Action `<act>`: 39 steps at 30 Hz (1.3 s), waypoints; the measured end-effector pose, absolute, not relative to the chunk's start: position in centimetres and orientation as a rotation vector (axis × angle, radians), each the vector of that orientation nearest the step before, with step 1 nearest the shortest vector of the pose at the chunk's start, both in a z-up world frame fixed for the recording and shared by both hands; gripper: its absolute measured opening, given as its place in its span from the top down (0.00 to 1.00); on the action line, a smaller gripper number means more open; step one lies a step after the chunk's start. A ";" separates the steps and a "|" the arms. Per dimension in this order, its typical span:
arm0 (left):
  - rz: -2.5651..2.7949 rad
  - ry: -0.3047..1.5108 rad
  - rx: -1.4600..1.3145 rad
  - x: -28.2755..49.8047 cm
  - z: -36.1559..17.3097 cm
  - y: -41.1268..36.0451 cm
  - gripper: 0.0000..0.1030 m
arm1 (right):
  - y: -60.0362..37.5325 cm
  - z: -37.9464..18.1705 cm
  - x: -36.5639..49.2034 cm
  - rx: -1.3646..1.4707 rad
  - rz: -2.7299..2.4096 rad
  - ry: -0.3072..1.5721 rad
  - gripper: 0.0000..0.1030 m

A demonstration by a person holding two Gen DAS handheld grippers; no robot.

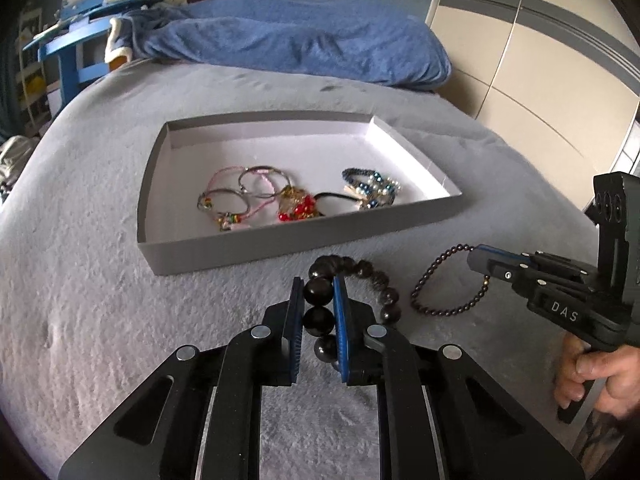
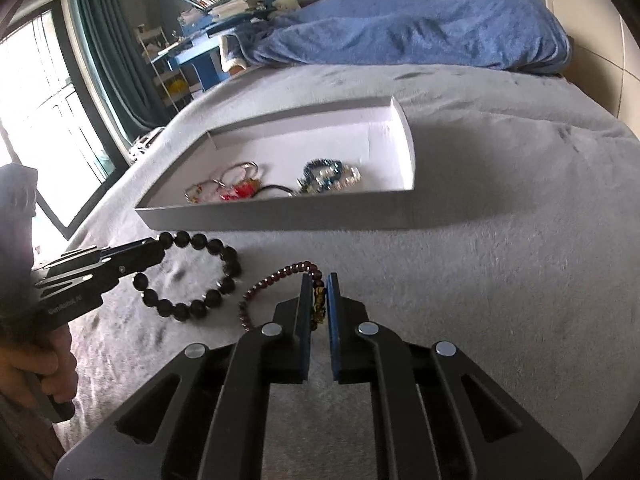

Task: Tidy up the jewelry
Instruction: 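Grasp the large black bead bracelet with the left gripper while the right grasps the dark red bracelet, then carry both bracelets over the grey tray with both grippers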

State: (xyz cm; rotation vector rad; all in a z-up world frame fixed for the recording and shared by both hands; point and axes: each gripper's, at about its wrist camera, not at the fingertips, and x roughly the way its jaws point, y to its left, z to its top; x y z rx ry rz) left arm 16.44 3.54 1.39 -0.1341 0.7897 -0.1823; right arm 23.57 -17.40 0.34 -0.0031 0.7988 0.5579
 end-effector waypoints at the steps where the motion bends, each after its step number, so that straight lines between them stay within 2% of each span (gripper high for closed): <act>1: -0.186 0.786 -0.136 16.4 1.6 3.5 0.86 | -17.3 0.6 23.4 -0.004 0.564 0.791 0.93; 16: -0.227 0.682 -0.139 15.8 5.4 3.2 0.86 | -16.5 2.5 23.5 0.011 0.596 0.736 0.93; 32: -0.213 0.557 -0.140 16.2 10.6 4.6 0.86 | -15.7 7.3 24.8 0.049 0.640 0.624 0.93; 39: -0.208 0.547 -0.142 17.7 11.2 5.0 0.86 | -15.1 7.8 26.1 0.043 0.632 0.616 0.93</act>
